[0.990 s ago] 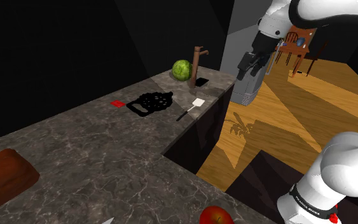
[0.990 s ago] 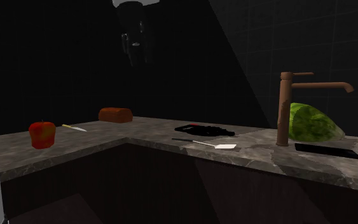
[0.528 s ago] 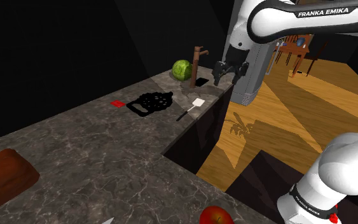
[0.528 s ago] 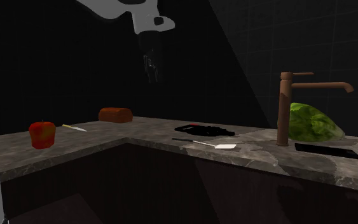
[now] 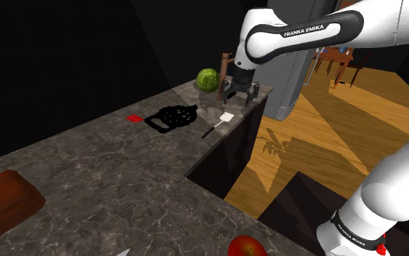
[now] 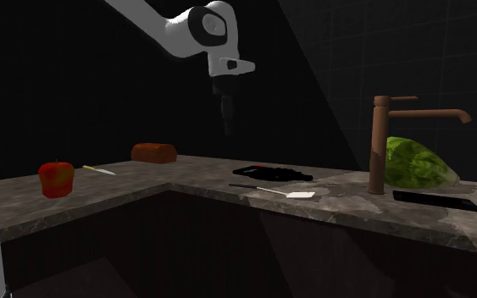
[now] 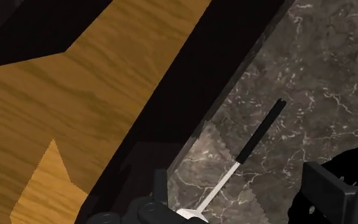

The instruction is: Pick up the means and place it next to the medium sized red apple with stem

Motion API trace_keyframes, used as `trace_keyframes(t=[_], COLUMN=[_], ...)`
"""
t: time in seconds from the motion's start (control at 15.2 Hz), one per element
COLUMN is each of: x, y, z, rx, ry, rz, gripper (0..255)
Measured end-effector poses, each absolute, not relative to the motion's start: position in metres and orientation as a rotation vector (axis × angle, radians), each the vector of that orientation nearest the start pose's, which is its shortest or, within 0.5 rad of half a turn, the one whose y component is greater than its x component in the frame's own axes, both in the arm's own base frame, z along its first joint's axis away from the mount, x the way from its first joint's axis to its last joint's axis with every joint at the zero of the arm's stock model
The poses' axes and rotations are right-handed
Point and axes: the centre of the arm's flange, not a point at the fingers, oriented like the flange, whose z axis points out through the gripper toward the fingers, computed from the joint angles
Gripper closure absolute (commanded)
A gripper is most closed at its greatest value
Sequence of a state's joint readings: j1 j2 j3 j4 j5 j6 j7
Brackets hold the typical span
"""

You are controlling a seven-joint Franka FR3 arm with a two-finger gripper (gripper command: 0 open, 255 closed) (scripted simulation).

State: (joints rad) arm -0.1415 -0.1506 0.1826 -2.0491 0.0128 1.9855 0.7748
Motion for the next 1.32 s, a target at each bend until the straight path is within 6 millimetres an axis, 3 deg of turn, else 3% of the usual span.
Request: trace_keyframes(t=[0.4,0.86,1.06,1.32], x=[0.583,0.65,0.661,0.66], y=[0.012,-0.026,-0.033,-0.033], z=[0.458,0.39,0.374,0.352], rx=[-2.737,-2.481,-2.429,-2.422], ry=[1.48,1.861,1.925,1.934], rz=[-0.043,0.06,0.079,0.081], gripper=[0,0,0,0])
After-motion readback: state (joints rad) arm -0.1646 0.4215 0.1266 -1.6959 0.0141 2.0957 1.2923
